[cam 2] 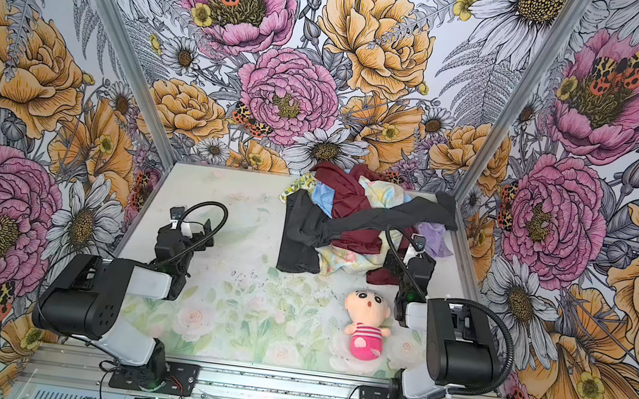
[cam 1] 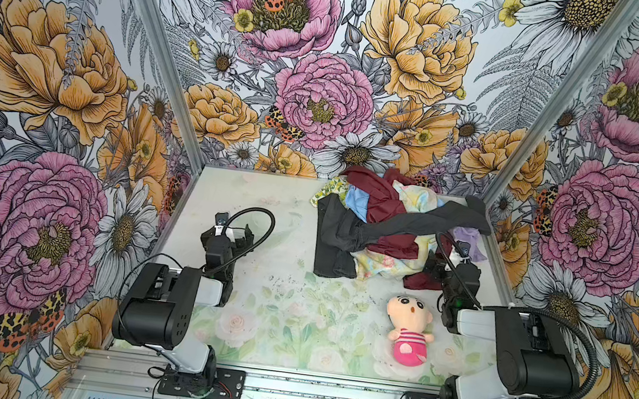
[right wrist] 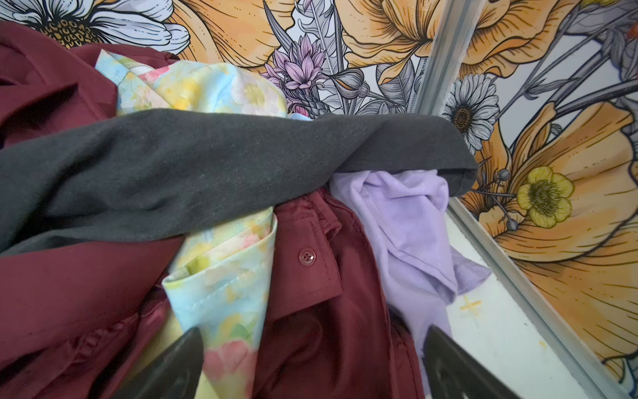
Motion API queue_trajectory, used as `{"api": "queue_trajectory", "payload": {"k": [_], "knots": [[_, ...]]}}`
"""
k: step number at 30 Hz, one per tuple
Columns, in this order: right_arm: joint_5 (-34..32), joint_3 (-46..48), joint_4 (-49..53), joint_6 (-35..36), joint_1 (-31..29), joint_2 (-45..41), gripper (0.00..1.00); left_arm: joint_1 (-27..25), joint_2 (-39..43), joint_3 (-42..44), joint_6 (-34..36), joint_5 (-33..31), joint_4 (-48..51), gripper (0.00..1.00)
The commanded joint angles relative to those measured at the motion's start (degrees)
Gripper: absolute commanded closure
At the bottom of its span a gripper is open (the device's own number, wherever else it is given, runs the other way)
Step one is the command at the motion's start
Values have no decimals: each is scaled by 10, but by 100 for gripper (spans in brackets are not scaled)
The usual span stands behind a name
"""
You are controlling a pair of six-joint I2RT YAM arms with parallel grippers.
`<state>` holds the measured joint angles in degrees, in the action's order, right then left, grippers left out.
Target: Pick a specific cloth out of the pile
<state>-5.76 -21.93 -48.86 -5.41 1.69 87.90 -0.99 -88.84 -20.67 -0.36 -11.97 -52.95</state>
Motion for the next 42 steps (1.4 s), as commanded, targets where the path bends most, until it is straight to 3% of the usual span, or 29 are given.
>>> {"api": "queue_trajectory", "payload": {"k": [1,42], "knots": [[4,-5,-11,6,-4,2,1,2,1,-9,7,18,-9,1],[2,-7,-9,6,-5,3,1,7,2,-11,2,27,-1,1]]}}
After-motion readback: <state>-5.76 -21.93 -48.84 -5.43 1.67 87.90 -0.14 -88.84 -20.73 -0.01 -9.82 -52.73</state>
